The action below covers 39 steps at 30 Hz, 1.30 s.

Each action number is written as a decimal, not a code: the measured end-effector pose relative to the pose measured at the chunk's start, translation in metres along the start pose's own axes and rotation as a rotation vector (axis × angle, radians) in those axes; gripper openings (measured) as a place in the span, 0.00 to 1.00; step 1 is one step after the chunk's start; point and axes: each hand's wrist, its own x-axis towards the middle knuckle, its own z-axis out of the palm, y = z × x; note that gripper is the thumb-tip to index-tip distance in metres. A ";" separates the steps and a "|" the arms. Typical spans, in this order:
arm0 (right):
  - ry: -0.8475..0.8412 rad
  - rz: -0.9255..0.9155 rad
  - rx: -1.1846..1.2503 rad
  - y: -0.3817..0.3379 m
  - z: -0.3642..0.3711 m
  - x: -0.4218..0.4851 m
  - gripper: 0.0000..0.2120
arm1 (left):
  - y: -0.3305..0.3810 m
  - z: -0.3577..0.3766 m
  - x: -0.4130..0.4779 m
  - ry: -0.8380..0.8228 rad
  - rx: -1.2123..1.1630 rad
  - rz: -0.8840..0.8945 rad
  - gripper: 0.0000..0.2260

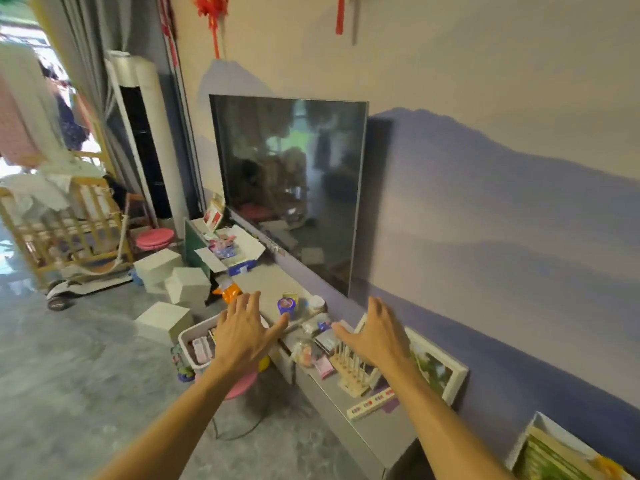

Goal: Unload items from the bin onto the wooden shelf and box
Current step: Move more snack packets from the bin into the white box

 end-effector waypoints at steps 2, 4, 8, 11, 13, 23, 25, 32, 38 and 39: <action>-0.004 -0.060 -0.010 -0.038 0.023 0.018 0.56 | -0.040 -0.005 0.010 0.025 0.019 -0.063 0.47; -0.019 -0.117 -0.017 -0.074 0.045 0.040 0.54 | -0.079 -0.008 0.025 0.032 0.022 -0.131 0.45; -0.111 -0.159 0.003 -0.147 0.087 0.088 0.57 | -0.153 -0.012 0.064 0.048 0.032 -0.230 0.45; -0.165 -0.183 -0.005 -0.193 0.120 0.124 0.57 | -0.203 -0.012 0.097 0.050 0.051 -0.288 0.50; -0.193 -0.182 -0.011 -0.218 0.144 0.143 0.58 | -0.231 -0.008 0.114 0.034 0.050 -0.312 0.49; -0.341 -0.205 -0.020 -0.286 0.240 0.238 0.57 | -0.308 0.052 0.199 -0.127 0.071 -0.387 0.44; -0.354 -0.218 -0.033 -0.289 0.260 0.264 0.56 | -0.317 0.073 0.219 -0.157 0.078 -0.405 0.44; -0.457 -0.270 -0.055 -0.291 0.360 0.388 0.54 | -0.353 0.154 0.303 -0.238 0.066 -0.557 0.44; -0.616 -0.315 -0.125 -0.293 0.445 0.475 0.50 | -0.377 0.224 0.357 -0.334 0.055 -0.732 0.39; -0.633 -0.320 -0.137 -0.292 0.459 0.486 0.50 | -0.381 0.235 0.364 -0.338 0.044 -0.741 0.38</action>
